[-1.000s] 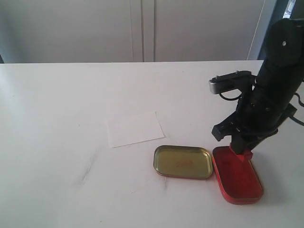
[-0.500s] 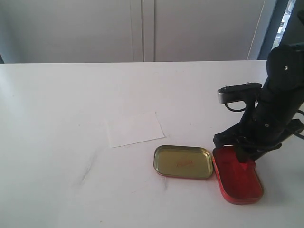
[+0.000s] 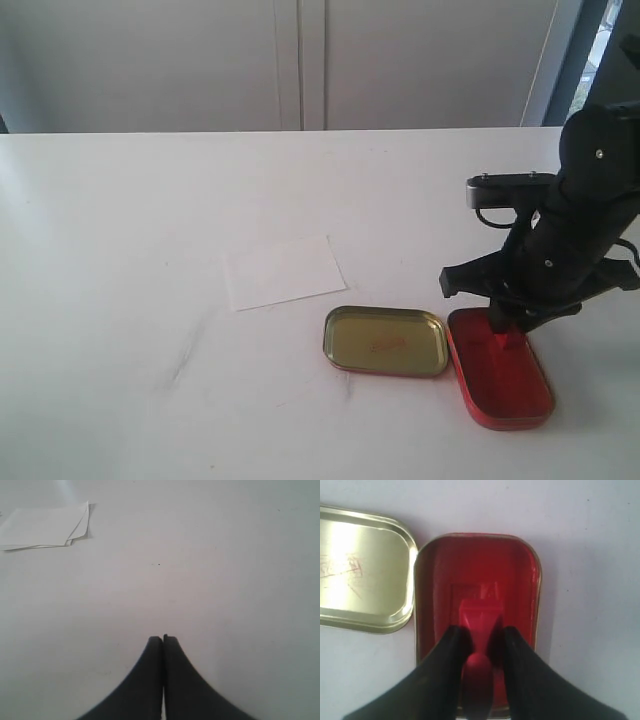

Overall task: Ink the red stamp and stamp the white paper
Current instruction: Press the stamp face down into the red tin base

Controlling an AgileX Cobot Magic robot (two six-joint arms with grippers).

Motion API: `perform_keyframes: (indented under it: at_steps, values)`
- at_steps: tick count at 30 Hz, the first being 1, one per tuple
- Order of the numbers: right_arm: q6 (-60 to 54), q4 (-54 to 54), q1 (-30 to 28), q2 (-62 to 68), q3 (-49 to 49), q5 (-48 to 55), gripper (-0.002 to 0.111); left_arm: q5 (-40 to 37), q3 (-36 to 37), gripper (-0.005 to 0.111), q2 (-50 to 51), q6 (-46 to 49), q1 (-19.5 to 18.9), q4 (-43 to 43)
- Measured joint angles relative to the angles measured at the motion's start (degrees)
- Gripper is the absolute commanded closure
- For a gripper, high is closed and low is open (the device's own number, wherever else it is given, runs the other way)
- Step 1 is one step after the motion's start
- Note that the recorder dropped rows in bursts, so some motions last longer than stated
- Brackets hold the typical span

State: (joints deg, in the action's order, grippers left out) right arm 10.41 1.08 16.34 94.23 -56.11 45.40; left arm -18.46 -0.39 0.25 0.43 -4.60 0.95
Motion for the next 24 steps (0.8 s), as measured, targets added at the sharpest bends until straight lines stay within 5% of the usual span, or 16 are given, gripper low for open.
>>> perform_keyframes:
  at_steps: [24]
  values:
    - [1.4, 0.0, 0.0, 4.7, 0.0, -2.3, 0.108, 0.0, 0.0, 0.107, 0.0, 0.0, 0.0, 0.0]
